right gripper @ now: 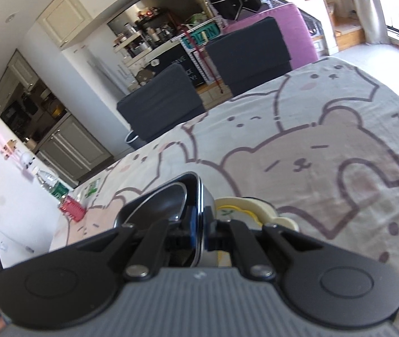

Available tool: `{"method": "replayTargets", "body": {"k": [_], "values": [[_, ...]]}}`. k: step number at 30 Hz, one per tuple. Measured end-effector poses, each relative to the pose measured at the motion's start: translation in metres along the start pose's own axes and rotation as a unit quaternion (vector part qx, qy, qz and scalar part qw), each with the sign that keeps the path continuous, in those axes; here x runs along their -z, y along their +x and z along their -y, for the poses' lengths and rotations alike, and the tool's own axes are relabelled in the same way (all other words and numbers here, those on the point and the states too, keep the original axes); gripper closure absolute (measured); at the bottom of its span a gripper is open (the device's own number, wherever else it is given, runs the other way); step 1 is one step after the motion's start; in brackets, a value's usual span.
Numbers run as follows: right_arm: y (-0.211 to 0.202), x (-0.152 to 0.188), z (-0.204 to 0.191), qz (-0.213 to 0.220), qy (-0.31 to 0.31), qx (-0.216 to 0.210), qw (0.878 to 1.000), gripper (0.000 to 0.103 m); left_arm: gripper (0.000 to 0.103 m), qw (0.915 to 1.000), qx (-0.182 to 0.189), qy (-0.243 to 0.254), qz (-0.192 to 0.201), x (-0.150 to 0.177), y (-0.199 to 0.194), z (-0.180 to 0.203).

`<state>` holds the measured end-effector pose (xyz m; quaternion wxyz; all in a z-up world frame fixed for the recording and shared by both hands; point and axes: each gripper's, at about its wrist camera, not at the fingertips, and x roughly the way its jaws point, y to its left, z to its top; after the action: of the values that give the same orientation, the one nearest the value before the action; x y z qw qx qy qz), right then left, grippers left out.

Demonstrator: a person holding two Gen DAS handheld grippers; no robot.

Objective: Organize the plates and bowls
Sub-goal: 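Lower the steel pan into the yellow-rimmed bowl with both grippers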

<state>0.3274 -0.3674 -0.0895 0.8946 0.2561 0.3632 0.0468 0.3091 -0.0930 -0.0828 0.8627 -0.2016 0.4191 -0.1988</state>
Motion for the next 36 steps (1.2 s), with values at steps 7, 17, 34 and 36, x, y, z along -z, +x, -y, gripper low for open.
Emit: {"method": "replayTargets", "body": {"k": [7,17,34,36], "values": [[0.016,0.0,0.012,-0.03,-0.005,0.028,0.999,0.097,0.099,0.9987,-0.034,-0.003,-0.038,0.003,0.028,-0.001],[0.041,0.003,0.006,-0.073,-0.032,0.054,0.995,0.097,0.1,0.9947,-0.068,0.002,-0.077,0.006,0.054,-0.005],[0.069,0.0,0.016,-0.109,-0.021,0.079,0.991,0.097,0.099,0.9943,-0.077,0.017,-0.071,0.005,0.058,-0.003],[0.07,0.0,0.018,-0.11,-0.014,0.073,0.991,0.097,0.099,0.9944,-0.078,0.015,-0.07,0.004,0.057,-0.004]]}}
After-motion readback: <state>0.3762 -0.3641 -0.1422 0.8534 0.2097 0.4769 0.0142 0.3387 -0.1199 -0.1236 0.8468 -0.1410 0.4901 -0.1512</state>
